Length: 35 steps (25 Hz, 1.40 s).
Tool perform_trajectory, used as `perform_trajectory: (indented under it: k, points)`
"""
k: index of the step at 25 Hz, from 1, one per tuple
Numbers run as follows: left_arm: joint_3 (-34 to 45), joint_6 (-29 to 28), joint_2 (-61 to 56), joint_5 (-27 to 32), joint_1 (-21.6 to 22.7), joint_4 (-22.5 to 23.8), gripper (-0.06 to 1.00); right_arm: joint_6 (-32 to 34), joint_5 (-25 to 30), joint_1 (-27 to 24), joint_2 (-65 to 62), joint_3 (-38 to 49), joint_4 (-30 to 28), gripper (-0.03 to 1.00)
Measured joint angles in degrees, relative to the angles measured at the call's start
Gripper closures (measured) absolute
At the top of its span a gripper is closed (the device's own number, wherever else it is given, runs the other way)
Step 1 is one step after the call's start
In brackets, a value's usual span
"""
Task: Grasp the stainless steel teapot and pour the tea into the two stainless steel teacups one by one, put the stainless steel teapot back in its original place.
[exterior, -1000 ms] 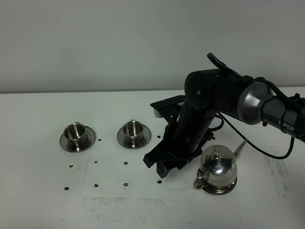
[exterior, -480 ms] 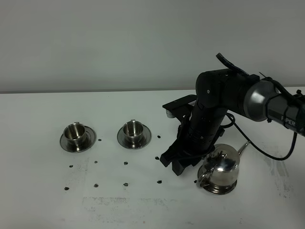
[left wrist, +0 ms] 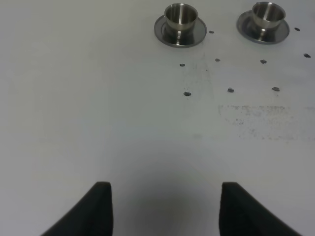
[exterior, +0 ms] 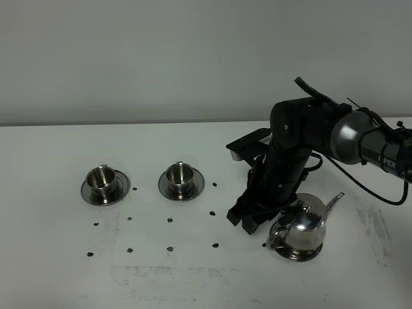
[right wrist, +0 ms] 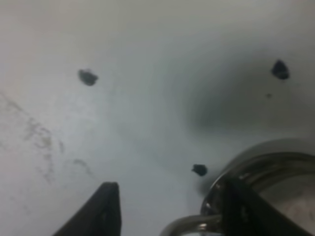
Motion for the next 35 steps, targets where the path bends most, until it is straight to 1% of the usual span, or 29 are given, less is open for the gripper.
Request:
perform_trajectory:
  k: [6, 16, 22, 35]
  points:
    - [0.00, 0.00, 0.00, 0.00, 0.00, 0.00, 0.41, -0.49, -1.39, -0.24, 0.00, 0.00, -1.11, 0.49]
    - [0.00, 0.00, 0.00, 0.00, 0.00, 0.00, 0.41, -0.55, -1.21, 0.81, -0.06, 0.00, -0.65, 0.49]
    - [0.00, 0.00, 0.00, 0.00, 0.00, 0.00, 0.41, -0.16, 0.76, 0.81, -0.06, 0.00, 0.55, 0.49]
    - [0.00, 0.00, 0.00, 0.00, 0.00, 0.00, 0.41, 2.33, 4.03, 0.81, -0.06, 0.00, 0.59, 0.49]
